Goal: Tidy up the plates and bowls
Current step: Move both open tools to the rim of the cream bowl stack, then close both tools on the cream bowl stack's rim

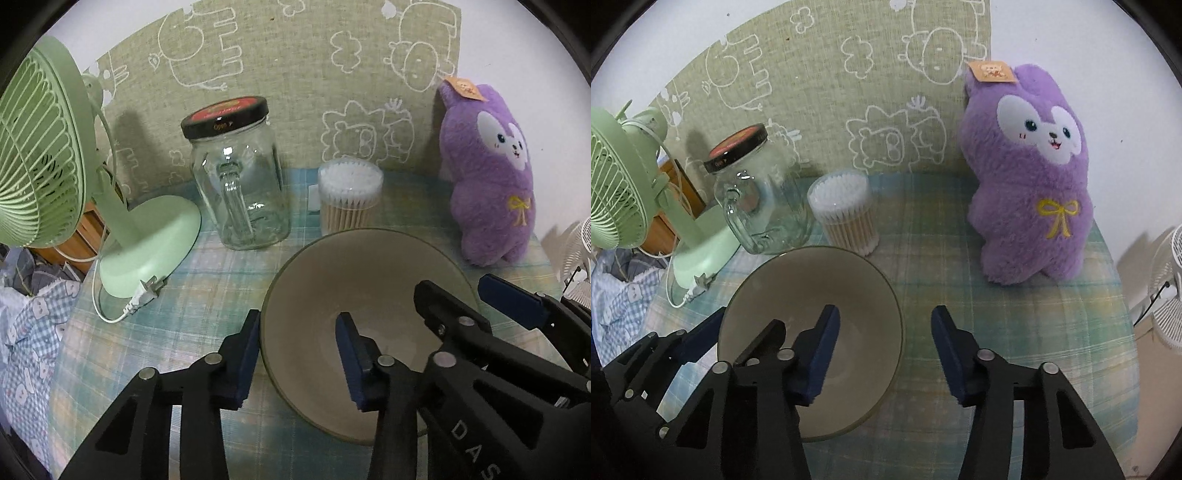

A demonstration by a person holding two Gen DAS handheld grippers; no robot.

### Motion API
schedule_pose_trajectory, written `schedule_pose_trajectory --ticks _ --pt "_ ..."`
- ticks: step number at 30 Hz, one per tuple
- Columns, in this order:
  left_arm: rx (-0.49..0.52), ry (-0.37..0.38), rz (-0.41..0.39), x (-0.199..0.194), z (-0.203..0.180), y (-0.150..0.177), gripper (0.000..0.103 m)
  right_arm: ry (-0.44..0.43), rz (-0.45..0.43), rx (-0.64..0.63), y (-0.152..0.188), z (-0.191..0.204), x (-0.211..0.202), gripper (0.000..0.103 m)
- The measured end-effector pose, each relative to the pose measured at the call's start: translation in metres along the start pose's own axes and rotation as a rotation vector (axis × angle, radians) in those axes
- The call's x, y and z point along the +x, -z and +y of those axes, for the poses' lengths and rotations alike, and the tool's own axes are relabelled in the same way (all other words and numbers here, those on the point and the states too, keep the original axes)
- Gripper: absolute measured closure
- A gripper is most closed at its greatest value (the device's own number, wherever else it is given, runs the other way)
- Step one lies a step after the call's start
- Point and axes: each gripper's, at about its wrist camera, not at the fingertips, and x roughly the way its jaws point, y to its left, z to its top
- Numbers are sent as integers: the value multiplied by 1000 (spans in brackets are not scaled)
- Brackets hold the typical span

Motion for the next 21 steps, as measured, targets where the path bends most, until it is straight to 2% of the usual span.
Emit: schedule_pose_trajectory --ticks 4,6,13,21 --pt "-10 0 31 7 2 2 72 3 17 -3 1 3 6 61" --pt "-10 -6 32 9 3 3 76 1 26 1 2 3 9 71" --pt "-2 -32 34 13 3 5 85 34 21 1 3 3 11 79" --pt "-11 -30 58 13 6 4 87 47 26 10 3 4 9 82"
